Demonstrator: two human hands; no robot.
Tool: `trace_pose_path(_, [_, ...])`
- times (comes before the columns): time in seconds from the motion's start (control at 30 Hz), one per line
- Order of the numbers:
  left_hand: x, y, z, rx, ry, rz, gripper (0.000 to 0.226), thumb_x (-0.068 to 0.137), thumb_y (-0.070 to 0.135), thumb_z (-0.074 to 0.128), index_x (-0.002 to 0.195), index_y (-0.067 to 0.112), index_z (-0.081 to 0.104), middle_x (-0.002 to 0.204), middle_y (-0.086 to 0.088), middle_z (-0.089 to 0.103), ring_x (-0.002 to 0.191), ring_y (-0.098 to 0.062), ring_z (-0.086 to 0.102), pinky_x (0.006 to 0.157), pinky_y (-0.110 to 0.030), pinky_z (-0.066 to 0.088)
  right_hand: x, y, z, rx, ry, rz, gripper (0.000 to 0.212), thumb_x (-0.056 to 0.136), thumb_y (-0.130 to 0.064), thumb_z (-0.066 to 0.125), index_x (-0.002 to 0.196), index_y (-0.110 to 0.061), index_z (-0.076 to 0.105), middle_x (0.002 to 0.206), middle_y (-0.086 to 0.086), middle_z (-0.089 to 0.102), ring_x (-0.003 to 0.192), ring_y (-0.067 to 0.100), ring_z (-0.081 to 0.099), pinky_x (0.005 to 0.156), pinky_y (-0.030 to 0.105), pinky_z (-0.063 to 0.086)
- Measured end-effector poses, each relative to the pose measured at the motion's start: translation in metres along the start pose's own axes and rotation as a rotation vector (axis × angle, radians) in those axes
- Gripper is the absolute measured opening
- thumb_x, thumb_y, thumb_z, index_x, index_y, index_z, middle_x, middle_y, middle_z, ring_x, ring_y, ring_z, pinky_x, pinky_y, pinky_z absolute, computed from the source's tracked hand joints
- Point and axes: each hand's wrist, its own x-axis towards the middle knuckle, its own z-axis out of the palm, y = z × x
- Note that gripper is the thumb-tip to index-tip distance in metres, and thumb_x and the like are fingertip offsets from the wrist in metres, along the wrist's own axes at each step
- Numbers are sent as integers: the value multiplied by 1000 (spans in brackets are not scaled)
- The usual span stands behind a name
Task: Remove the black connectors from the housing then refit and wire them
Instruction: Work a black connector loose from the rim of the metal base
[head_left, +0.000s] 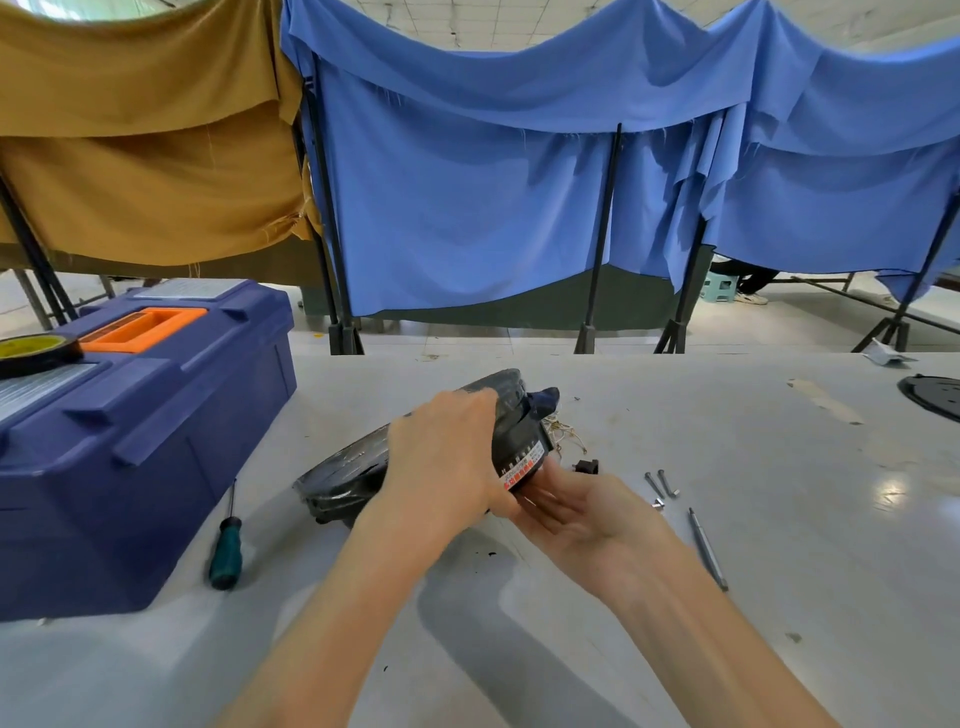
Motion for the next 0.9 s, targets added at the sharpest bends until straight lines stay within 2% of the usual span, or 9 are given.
trace_pose_path(0.07, [-3,6,6,78,0,-10,67,55,47,83,105,23,46,96,5,53,86,-21,52,65,-32,34,3,6,-4,23,22,-14,13,91,4,56,99,12,64,82,22,71,81,32,66,69,40,53])
trace_pose_path(0.17, [-9,12,16,153,-3,-17,67,59,46,82,108,23,44,96,4,49,94,-24,57,64,-32,30,7,13,-10,51,40,3,19,92,7,54,109,14,61,98,26,66,86,34,64,71,41,56])
trace_pose_path(0.3, [-15,17,30,197,12,-28,60,66,35,80,112,21,43,95,2,46,92,-24,61,59,-31,27,7,14,-15,31,49,68,11,90,8,54,85,12,63,86,23,66,77,33,63,57,36,58])
trace_pose_path(0.37, [-20,19,36,222,19,-25,56,70,29,77,113,20,42,101,1,50,88,-24,62,55,-30,26,8,15,-17,21,62,97,12,89,9,54,81,11,62,83,21,65,79,32,62,69,38,56])
trace_pose_path(0.5, [-32,18,47,249,23,-23,50,77,16,70,117,18,40,107,-1,50,89,-25,65,47,-27,14,5,15,-30,-17,57,223,13,87,-3,62,92,9,64,93,21,62,93,35,60,87,42,50])
trace_pose_path(0.63, [-45,18,56,211,34,47,57,63,16,81,108,18,45,101,-2,50,83,-20,65,46,-26,17,2,14,-43,-164,73,316,30,83,-17,68,101,7,66,77,12,51,63,23,53,60,32,42])
trace_pose_path(0.7, [-52,19,53,243,26,84,65,25,22,92,81,17,60,75,0,56,54,-14,61,43,-22,19,2,15,-45,-89,27,334,26,87,-14,62,105,4,58,59,9,49,45,18,48,49,28,41])
trace_pose_path(0.77, [-56,17,53,248,67,146,69,-2,19,88,61,18,60,57,2,52,38,-11,50,40,-20,15,1,16,-44,-4,-14,354,24,88,-12,59,107,1,50,45,2,39,32,14,39,36,21,36])
trace_pose_path(0.9, [-65,7,57,258,26,213,66,6,31,92,65,20,64,60,4,52,42,-9,50,39,-21,14,2,19,-46,-2,-31,379,29,84,-22,65,93,4,55,40,-4,30,27,10,33,30,16,30])
